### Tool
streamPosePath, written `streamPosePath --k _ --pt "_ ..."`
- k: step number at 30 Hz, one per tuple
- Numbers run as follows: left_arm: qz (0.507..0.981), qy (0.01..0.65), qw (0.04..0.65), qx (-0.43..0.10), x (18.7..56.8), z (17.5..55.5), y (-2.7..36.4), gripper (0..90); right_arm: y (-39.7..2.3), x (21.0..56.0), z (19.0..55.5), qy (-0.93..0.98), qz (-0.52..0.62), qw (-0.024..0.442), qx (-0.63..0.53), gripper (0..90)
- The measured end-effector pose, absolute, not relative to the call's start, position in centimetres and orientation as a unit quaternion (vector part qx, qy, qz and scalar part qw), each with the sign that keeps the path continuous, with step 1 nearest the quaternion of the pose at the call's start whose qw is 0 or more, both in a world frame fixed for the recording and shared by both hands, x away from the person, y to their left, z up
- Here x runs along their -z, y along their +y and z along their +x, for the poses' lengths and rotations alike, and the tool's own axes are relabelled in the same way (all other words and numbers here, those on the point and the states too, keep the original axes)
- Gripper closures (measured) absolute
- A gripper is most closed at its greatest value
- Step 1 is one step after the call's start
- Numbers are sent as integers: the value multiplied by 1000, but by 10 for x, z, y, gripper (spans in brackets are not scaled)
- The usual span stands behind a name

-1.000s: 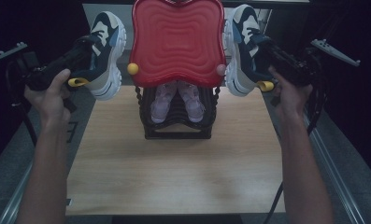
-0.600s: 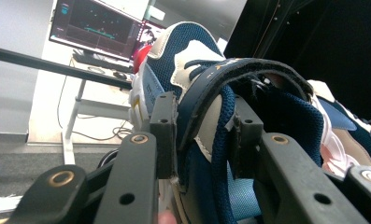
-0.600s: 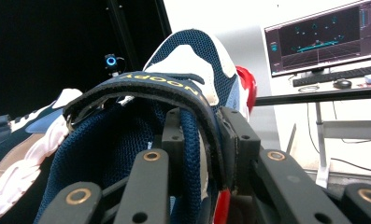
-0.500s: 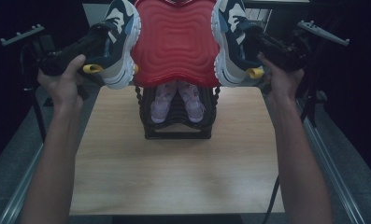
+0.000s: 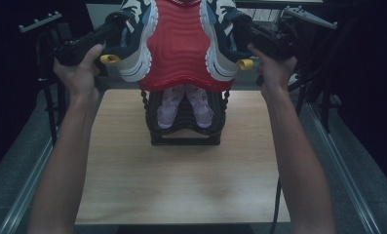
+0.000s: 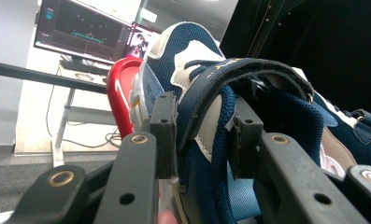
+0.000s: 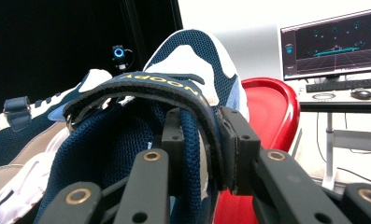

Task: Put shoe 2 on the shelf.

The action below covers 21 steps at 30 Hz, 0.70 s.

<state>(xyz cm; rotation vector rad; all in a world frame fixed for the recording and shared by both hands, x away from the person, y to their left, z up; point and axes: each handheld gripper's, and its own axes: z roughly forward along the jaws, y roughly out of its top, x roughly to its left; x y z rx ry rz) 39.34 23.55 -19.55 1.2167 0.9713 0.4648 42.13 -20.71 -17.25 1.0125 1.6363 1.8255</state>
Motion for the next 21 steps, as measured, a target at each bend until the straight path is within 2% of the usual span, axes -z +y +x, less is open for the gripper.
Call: streamPosePath --k 3,21 --pt "547 432 686 -209 193 397 228 686 -199 173 426 601 371 234 -668 734" --pt "558 428 673 -228 193 423 197 686 -179 178 450 620 378 268 -633 734"
